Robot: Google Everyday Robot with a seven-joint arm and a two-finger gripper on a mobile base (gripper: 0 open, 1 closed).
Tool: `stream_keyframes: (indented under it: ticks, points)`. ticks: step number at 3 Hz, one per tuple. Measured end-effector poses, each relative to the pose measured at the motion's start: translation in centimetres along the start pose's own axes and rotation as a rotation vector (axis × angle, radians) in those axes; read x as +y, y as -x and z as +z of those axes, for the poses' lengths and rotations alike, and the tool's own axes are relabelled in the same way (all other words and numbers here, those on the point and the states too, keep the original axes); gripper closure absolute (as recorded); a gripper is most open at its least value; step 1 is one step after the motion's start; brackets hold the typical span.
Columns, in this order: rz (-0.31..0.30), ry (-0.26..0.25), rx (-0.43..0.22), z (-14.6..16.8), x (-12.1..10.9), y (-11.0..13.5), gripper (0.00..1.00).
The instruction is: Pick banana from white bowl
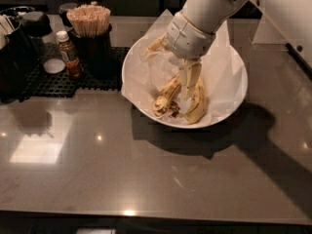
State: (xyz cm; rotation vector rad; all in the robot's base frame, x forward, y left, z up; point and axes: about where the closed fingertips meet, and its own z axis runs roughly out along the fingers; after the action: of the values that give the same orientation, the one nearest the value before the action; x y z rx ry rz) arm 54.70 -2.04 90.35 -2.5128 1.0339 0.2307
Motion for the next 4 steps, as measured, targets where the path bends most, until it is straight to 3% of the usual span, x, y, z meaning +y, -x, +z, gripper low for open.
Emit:
stream_keyframes:
  ticks: [3,4]
  points:
    - [0.075,0.044,-0.048,3.8,0.3,-2.6,0.19]
    - [0.104,0.017,-0.038,3.3,0.9,-2.8,0.19]
